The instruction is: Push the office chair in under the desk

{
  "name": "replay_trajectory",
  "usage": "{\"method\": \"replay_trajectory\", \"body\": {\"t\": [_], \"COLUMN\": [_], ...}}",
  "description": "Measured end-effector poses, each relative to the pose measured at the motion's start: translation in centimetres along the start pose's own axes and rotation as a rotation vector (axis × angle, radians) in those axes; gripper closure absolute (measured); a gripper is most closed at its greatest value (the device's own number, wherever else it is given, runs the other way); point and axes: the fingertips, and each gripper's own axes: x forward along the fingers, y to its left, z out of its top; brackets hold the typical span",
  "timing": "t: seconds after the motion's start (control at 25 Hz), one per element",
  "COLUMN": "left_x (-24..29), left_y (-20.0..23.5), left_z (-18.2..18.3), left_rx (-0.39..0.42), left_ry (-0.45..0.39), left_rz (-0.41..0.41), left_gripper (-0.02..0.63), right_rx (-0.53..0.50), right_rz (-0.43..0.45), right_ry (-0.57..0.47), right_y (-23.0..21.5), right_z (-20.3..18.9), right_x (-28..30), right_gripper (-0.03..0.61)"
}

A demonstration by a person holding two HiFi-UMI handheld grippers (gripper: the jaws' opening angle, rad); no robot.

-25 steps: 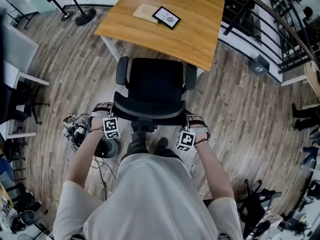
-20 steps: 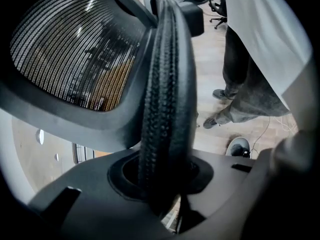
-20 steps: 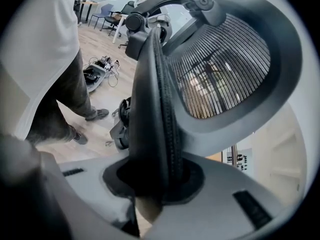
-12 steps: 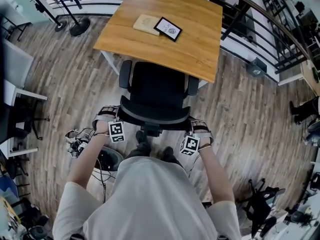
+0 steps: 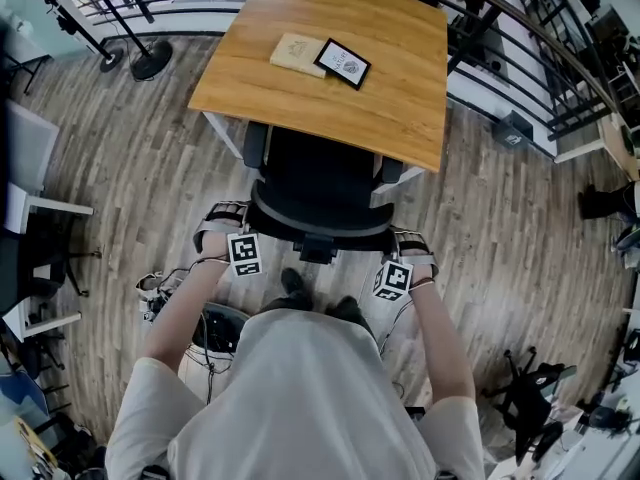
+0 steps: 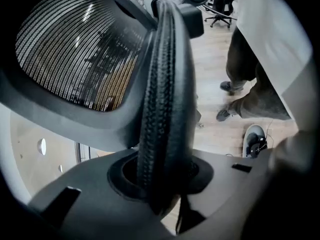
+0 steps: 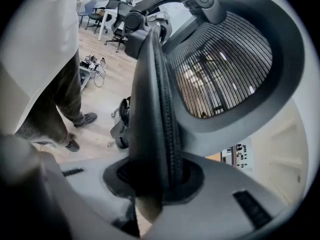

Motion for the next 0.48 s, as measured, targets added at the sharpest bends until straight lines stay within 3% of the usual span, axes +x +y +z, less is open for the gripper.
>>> {"method": "replay_trajectory", "body": {"t": [0.48], "left_x": [4.0], "left_y": [5.9], "left_z": [-2.6], "left_rx": [0.019], "left_ry": [-0.012], "left_rz": [0.011], "left_gripper": [0.518], "right_rx": [0.029], "right_rz": [-0.009], "right_ry": [0.022], "right_y": [-4.9], "right_z": [2.0], "right_x": [4.0], "right_gripper": [0.506]}}
